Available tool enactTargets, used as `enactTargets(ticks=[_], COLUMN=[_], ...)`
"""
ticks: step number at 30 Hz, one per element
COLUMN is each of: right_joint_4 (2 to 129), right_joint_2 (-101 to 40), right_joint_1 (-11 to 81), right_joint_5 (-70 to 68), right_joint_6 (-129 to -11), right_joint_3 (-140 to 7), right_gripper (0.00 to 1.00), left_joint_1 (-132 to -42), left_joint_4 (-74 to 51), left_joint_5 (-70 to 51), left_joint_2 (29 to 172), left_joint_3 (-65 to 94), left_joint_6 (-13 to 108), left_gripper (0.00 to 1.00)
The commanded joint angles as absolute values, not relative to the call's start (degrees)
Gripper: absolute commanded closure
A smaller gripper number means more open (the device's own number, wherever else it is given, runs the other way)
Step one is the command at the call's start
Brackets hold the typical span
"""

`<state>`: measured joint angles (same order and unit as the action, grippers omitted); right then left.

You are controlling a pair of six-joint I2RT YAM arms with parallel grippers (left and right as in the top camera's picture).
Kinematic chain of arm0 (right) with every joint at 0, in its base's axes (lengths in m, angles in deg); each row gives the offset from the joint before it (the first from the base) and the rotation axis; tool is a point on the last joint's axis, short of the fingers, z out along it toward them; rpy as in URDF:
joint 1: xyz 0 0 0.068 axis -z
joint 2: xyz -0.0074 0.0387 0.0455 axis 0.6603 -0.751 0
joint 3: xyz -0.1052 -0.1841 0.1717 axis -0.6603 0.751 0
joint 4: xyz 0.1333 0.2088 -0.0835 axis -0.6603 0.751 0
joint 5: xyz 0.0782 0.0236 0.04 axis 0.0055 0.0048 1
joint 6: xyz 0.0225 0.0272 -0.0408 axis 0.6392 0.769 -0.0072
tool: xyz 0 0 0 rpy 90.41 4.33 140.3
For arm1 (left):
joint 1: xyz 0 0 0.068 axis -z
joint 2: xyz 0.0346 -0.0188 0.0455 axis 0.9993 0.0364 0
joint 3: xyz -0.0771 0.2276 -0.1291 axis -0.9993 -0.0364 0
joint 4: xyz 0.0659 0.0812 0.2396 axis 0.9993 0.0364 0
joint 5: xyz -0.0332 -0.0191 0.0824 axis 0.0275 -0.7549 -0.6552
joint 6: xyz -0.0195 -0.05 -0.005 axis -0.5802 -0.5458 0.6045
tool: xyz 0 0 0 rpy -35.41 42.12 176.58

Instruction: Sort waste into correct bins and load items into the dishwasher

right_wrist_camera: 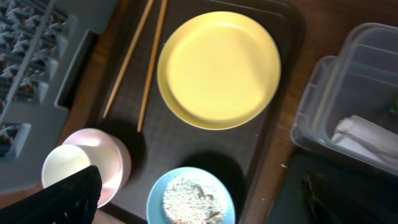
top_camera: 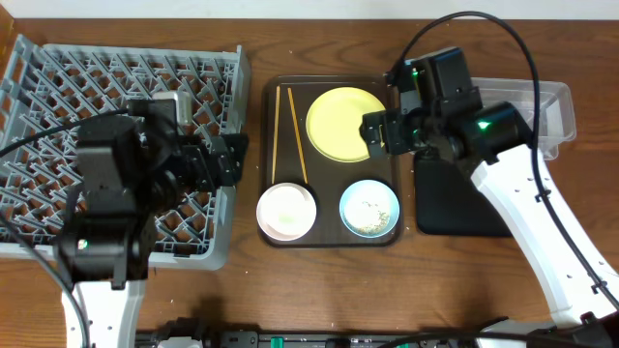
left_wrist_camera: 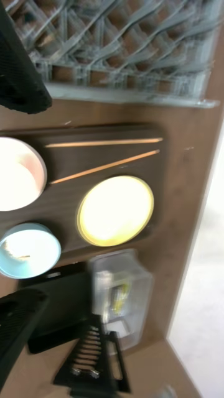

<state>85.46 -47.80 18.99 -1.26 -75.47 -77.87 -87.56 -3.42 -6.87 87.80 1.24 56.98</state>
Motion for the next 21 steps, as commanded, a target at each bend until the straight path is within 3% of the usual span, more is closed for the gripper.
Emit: enactTargets(ticks=[1, 5, 9, 11, 21], right_joint_4=[85.57, 85.66, 85.66, 85.83, 86.22], right_joint_2=[-47.72, -47.72, -47.72, -47.72, -47.72], right_joint_1=[19.39, 19.28, 19.28, 19.28, 19.28], right_joint_5=[-1.81, -0.84, -0.52, -0.52, -0.54], right_joint_6=[-74.68, -74.64, -73.59, -73.61, -73.37], right_joint_3=[-77.57, -77.57, -77.57, -77.57, -77.57], right_gripper=[0.01, 0.01, 0.01, 0.01, 0.01], left_joint_1=[-84.34, -78.14, -74.2, -73.46, -67.75], left_joint_4=[-0.12, 2.77, -1.03, -2.83, -2.98], left_joint_5=[-9.6, -17.56, -14.3, -14.15, -28.25], left_joint_2=[92.46, 98.42, 102.75, 103.65, 106.77], left_joint_3=[2.15, 2.15, 2.15, 2.15, 2.15], left_joint_6=[56.65, 56.7, 56.7, 56.68, 53.86], left_gripper=[0.07, 0.07, 0.07, 0.22, 0.29])
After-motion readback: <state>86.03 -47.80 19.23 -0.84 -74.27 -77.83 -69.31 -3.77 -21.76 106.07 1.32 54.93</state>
